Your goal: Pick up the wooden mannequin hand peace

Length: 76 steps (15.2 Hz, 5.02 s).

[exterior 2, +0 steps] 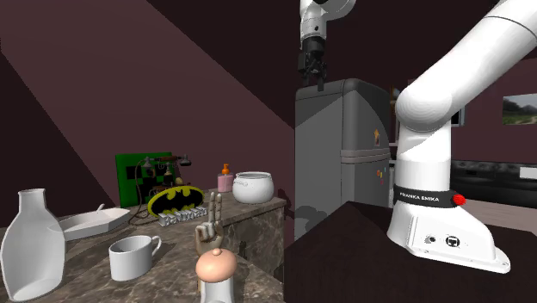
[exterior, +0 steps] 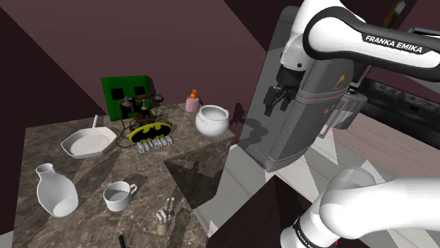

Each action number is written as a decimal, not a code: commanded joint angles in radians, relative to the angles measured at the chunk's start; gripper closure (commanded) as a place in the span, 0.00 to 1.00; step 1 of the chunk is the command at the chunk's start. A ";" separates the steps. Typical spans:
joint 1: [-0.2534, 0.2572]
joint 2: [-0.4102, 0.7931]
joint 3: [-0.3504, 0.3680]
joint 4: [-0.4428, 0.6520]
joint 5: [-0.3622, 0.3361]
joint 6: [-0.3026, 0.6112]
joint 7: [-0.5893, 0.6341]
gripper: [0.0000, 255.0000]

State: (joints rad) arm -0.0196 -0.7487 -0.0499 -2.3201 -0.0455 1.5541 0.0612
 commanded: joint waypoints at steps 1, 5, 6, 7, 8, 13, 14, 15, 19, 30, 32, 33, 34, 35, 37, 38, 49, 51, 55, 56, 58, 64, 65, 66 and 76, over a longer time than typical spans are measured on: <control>0.000 0.000 0.000 0.000 0.000 0.000 0.000 0.00; 0.020 -0.010 0.078 -0.093 0.043 0.083 0.099 0.00; 0.026 -0.008 0.098 -0.113 0.055 0.104 0.124 0.00; 0.032 -0.005 0.119 -0.132 0.066 0.126 0.148 0.00; 0.038 0.000 0.139 -0.150 0.078 0.149 0.173 0.00; 0.069 0.051 0.245 -0.217 0.133 0.269 0.297 0.00; 0.075 0.067 0.267 -0.226 0.143 0.295 0.322 0.00; 0.080 0.085 0.289 -0.234 0.152 0.321 0.347 0.00; 0.097 0.175 0.379 -0.250 0.181 0.427 0.451 0.00; 0.075 0.562 0.629 -0.167 0.092 0.707 0.805 0.00; 0.067 0.654 0.665 -0.132 0.029 0.746 0.894 0.00; 0.065 0.702 0.679 -0.112 -0.010 0.762 0.942 0.00; 0.067 0.751 0.689 -0.090 -0.052 0.775 0.992 0.00; 0.072 0.802 0.694 -0.067 -0.097 0.786 1.042 0.00; 0.096 0.902 0.691 -0.015 -0.187 0.801 1.141 0.00; 0.115 0.951 0.682 0.013 -0.229 0.804 1.186 0.00; 0.214 1.161 0.594 0.097 -0.406 0.877 1.348 0.00; 0.215 1.160 0.595 0.095 -0.406 0.877 1.350 1.00; 0.215 1.160 0.595 0.094 -0.405 0.877 1.350 1.00; 0.214 1.158 0.596 0.093 -0.405 0.877 1.349 1.00; 0.214 1.158 0.596 0.093 -0.404 0.877 1.349 1.00; 0.193 1.112 0.622 0.092 -0.361 0.841 1.316 1.00; 0.188 1.100 0.629 0.092 -0.350 0.831 1.308 1.00; 0.183 1.088 0.636 0.092 -0.339 0.822 1.300 1.00; 0.147 0.979 0.685 0.101 -0.236 0.731 1.225 1.00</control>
State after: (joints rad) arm 0.1283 0.2381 0.6310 -2.2220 -0.2890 2.2934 1.2902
